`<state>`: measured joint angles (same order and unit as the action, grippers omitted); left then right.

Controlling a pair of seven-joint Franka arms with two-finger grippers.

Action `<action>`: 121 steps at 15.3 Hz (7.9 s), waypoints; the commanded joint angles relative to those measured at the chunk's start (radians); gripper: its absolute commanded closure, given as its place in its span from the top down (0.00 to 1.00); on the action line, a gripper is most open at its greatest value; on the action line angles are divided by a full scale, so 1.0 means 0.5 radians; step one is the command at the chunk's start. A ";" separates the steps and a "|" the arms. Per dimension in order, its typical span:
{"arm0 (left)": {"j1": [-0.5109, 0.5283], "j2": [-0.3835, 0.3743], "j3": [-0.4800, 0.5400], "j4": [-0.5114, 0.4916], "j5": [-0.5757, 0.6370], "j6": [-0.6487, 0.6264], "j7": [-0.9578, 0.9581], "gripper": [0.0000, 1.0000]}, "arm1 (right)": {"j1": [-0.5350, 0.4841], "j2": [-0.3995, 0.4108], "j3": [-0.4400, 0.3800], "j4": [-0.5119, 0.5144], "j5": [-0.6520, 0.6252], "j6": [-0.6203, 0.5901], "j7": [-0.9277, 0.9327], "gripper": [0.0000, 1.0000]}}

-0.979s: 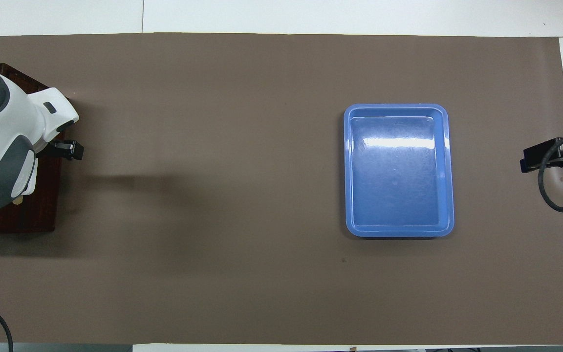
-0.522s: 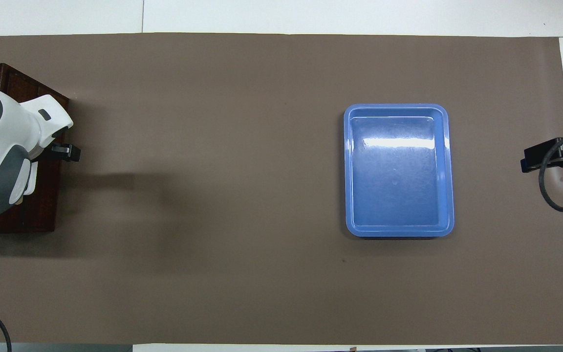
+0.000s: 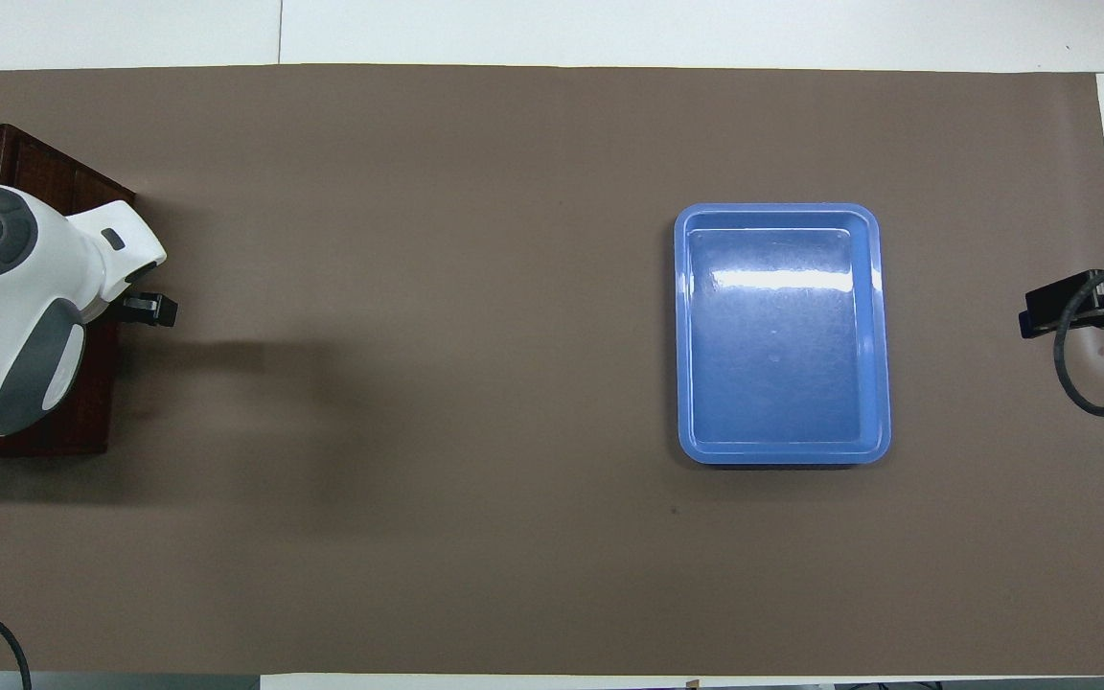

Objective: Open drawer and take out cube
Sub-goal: 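Pull the white drawer handle outward with the left gripper, then lower the left gripper into the drawer and close on the yellow cube, then lift the cube with the left gripper while the right gripper reaches over, then close the right gripper on the yellow cube held by the left gripper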

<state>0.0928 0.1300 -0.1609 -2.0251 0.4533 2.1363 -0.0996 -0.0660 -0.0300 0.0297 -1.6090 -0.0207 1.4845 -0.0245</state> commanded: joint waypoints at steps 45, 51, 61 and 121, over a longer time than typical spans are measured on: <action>0.232 -0.079 0.046 0.437 -0.796 -0.457 -2.037 1.00 | -0.034 -0.010 0.002 -0.013 0.014 0.022 -0.046 1.00; 0.232 -0.085 0.043 0.372 -0.799 -0.401 -2.117 1.00 | -0.037 -0.010 -0.001 -0.013 0.017 0.022 -0.046 1.00; 0.223 -0.100 0.040 0.206 -0.802 -0.248 -2.338 1.00 | -0.049 -0.023 -0.007 -0.031 0.072 0.022 -0.058 1.00; -0.931 0.295 0.030 1.265 -0.833 -0.956 -4.163 0.00 | 1.108 1.109 0.023 0.435 1.907 1.252 3.194 1.00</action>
<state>-0.3622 0.2867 -0.1546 -1.3800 0.0255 1.6562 -2.1806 0.4828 0.4980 0.0428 -1.4403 0.9673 2.1097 1.5242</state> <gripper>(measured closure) 0.454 0.000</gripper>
